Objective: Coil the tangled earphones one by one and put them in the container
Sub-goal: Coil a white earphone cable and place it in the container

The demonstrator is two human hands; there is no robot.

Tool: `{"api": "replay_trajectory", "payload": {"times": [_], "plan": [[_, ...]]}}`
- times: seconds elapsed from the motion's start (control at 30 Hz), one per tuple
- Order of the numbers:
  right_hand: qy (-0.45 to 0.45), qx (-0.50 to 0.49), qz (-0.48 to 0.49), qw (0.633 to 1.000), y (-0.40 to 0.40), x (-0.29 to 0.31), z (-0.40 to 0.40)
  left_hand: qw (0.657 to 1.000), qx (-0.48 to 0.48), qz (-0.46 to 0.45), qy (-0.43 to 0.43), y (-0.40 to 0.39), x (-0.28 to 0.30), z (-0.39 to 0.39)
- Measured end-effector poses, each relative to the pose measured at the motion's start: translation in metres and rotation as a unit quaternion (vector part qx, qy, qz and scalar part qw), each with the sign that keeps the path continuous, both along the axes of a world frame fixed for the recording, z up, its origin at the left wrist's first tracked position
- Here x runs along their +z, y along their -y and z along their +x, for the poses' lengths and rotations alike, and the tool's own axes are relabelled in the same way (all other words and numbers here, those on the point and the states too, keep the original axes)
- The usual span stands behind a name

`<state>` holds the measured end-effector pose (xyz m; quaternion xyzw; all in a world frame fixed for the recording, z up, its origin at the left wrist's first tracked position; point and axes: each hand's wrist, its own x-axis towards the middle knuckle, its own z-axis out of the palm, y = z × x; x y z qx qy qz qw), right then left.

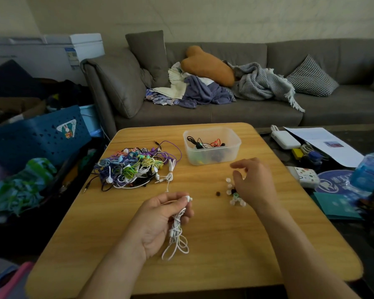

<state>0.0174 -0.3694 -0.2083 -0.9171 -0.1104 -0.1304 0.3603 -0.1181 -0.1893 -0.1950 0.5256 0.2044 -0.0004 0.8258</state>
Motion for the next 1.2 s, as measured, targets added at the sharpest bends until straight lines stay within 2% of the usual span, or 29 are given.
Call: {"api": "replay_trajectory", "payload": {"times": [0.07,0.2,0.4,0.53,0.7,1.0,1.1,1.2], "plan": [[-0.002,-0.05,-0.045,0.998,-0.003,-0.007,0.009,1.0,0.004,0.003,-0.001,0.001,0.0,-0.001],[-0.018,-0.063,-0.159,0.985,-0.016,-0.011,0.01,1.0,0.004,0.009,0.009,0.0,0.001,-0.003],[-0.028,-0.058,-0.141,0.988,-0.022,-0.015,0.011,1.0,0.005,0.009,0.026,-0.003,0.001,-0.004],[0.018,-0.051,-0.079,0.995,-0.03,-0.014,0.006,0.999,0.006,0.01,0.031,-0.001,0.002,-0.004],[-0.036,-0.082,-0.159,0.983,-0.019,-0.017,0.012,0.999,0.005,0.016,0.028,-0.002,0.002,-0.007],[-0.048,-0.064,-0.148,0.986,-0.02,-0.017,0.014,1.0,-0.005,0.021,0.015,-0.002,0.003,-0.008],[-0.065,-0.035,-0.125,0.989,-0.02,-0.016,0.014,1.0,-0.003,0.024,0.013,-0.003,0.002,-0.008],[-0.092,-0.019,-0.05,0.994,-0.018,-0.012,0.015,1.0,-0.004,0.023,0.009,-0.002,0.002,-0.007]]}}
